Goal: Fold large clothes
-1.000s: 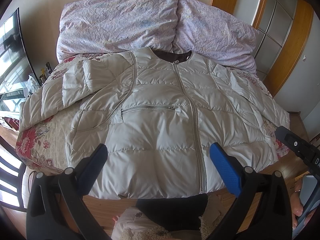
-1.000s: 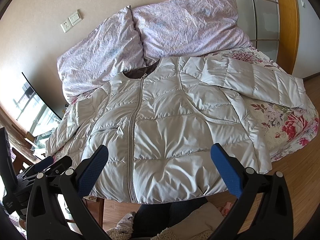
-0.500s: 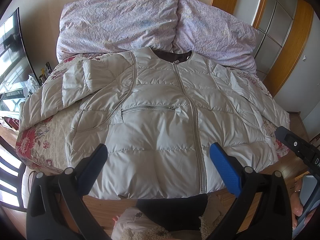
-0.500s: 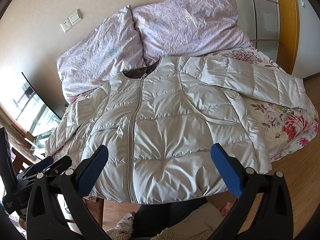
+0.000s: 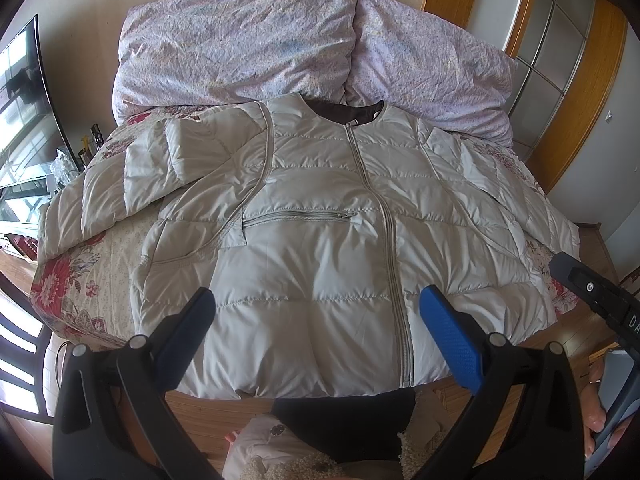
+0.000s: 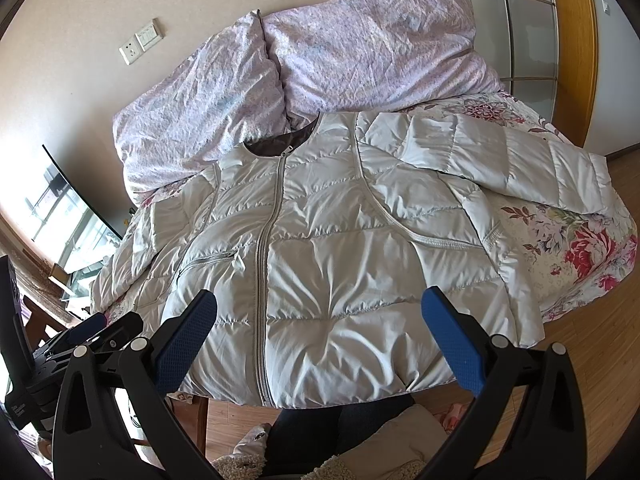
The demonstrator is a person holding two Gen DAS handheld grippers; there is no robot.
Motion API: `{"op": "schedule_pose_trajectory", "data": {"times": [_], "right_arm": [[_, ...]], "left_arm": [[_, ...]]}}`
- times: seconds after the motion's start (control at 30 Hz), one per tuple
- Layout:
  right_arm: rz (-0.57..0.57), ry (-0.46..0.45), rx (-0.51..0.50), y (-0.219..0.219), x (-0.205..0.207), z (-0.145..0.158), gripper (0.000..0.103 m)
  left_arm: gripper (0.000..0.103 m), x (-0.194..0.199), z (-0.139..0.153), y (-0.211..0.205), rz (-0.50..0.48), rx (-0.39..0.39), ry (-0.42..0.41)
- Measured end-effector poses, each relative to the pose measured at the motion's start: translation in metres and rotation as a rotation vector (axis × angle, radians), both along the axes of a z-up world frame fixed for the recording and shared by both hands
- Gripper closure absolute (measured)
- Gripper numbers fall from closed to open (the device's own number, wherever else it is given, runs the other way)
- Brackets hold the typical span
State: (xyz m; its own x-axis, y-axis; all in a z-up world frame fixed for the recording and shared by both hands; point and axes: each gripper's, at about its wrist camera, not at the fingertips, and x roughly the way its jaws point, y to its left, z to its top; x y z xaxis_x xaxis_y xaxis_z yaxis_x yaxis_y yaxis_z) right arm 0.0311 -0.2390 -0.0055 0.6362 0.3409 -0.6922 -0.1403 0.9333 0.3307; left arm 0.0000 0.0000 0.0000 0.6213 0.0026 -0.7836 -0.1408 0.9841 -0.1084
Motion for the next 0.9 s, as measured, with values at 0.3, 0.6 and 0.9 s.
{"op": "schedule_pose_trajectory", "data": {"times": [0.3,0.6,0.9], "right_arm": [[0.001,0.001,0.001,-0.001,0.002,-0.001,0.001],[-0.002,0.006,0.003,-0.006,0.006,-0.011,0.001],[-0.015,0.012,0.002,-0.008,0.011,-0.011,0.001]], "left_arm": [[0.002,0.0,0.0,0.0,0.0,0.0,0.0],[0.002,0.0,0.0,0.0,0.001,0.0,0.001],[0.002,0.0,0.0,0.0,0.0,0.0,0.005]]}}
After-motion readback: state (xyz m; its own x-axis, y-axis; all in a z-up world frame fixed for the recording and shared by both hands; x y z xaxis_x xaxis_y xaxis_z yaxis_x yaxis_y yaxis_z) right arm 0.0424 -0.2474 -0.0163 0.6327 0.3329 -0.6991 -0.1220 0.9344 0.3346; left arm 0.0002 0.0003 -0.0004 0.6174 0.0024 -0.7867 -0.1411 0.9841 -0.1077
